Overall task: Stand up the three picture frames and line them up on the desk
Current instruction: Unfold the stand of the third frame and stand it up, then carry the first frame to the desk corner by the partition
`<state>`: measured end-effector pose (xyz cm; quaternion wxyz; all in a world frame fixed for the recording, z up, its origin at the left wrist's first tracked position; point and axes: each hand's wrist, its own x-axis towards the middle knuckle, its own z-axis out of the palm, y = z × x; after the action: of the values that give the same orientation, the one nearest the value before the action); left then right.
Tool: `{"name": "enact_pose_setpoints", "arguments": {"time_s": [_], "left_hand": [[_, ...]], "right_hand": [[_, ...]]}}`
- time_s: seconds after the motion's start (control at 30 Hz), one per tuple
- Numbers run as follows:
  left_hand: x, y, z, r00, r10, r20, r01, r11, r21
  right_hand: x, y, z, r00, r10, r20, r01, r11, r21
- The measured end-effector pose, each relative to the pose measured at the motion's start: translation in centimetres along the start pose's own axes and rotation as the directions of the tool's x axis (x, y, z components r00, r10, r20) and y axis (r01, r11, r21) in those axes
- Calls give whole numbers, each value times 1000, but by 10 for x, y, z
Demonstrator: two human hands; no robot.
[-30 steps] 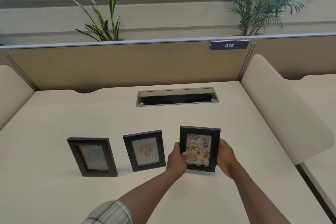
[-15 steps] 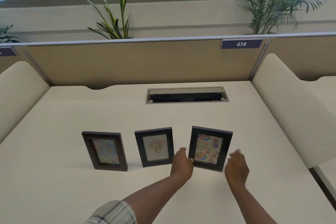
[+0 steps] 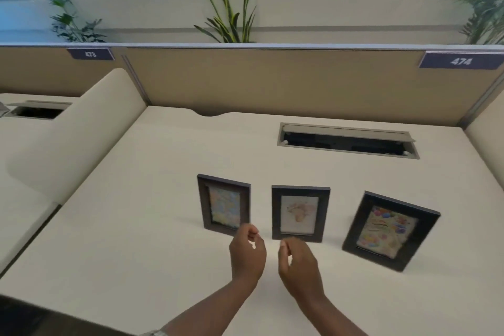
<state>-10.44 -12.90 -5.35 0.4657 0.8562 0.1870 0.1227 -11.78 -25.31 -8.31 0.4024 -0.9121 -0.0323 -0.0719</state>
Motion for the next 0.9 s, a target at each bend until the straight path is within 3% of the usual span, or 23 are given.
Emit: {"name": "enact_pose_setpoints", "arguments": {"time_s": [0.13, 0.27, 0.33, 0.43, 0.57, 0.73, 0.9], "left_hand": [[30, -32, -48, 979, -122, -165, 118, 992, -33], [66, -60, -89, 965, -186, -184, 194, 981, 25], [90, -69, -101, 968, -235, -89, 240, 969, 49], [129, -69, -114, 917, -321, 236, 343, 937, -60], [164, -66, -119, 808, -208, 552, 366, 911, -192], [177, -69, -112, 714, -72, 697, 285, 938, -195], [192, -74, -114, 728, -13, 685, 259, 931, -258]], "right_hand": [[-7, -38, 45, 1000, 22, 10, -22, 1000, 11], [0, -66, 74, 978, 203, 41, -203, 979, 12], [9, -78, 83, 964, 264, 27, -264, 965, 0], [25, -89, 95, 944, 331, -5, -331, 944, -13], [38, -90, 108, 933, 359, -37, -360, 933, -30], [48, -85, 122, 898, 433, -80, -435, 900, -8], [68, -94, 137, 871, 476, -117, -479, 878, 3]]}}
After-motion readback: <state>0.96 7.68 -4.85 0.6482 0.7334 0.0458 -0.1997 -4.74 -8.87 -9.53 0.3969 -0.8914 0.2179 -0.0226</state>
